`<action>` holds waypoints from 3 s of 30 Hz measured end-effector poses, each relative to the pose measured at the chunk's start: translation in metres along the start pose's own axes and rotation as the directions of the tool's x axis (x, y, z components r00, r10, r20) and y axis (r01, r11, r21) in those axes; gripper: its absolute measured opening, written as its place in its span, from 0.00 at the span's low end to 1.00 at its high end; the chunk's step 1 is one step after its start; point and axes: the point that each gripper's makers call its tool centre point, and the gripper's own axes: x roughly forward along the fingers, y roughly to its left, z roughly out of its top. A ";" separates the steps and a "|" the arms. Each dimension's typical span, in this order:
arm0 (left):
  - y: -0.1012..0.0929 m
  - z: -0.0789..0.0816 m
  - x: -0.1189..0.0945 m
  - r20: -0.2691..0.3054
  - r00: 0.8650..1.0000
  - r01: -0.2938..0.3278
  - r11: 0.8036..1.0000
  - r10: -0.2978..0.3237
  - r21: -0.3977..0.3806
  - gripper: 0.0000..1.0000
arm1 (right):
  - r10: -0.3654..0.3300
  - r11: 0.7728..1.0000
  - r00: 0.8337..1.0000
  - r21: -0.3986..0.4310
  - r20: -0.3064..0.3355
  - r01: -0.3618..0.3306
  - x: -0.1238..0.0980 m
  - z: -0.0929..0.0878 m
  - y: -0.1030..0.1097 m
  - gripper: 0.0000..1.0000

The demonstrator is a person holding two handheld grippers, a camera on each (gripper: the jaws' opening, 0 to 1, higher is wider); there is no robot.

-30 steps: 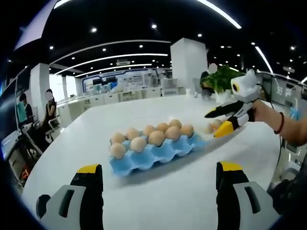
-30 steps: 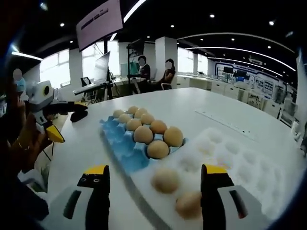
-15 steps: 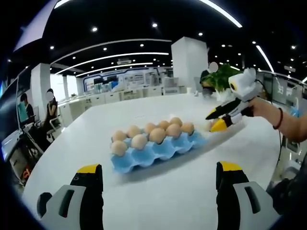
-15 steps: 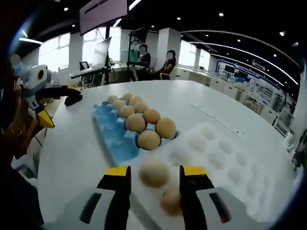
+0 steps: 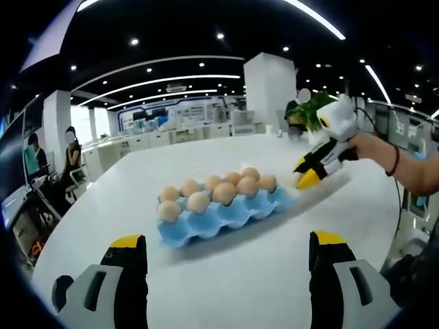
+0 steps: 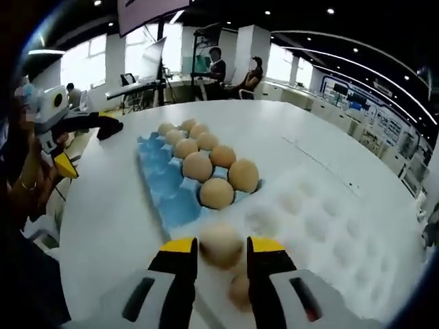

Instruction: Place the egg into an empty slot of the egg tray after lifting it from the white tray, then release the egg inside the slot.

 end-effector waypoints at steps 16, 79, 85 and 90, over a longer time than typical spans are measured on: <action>0.001 0.000 -0.001 0.003 1.000 0.004 1.000 -0.004 0.002 1.00 | -0.039 0.999 0.995 0.038 0.091 0.036 -0.003 0.004 0.000 0.26; -0.001 0.002 -0.010 0.026 1.000 0.010 1.000 -0.010 -0.002 1.00 | -0.003 0.997 0.893 0.072 0.450 -0.033 0.024 0.087 0.070 0.26; -0.002 0.003 -0.013 0.028 0.999 0.019 1.000 -0.019 -0.013 1.00 | 0.043 0.994 0.889 0.074 0.455 -0.086 0.036 0.096 0.083 0.26; 0.001 0.003 -0.018 0.025 0.999 0.022 0.999 -0.021 -0.031 1.00 | 0.076 0.992 0.890 0.059 0.449 -0.114 0.047 0.103 0.095 0.26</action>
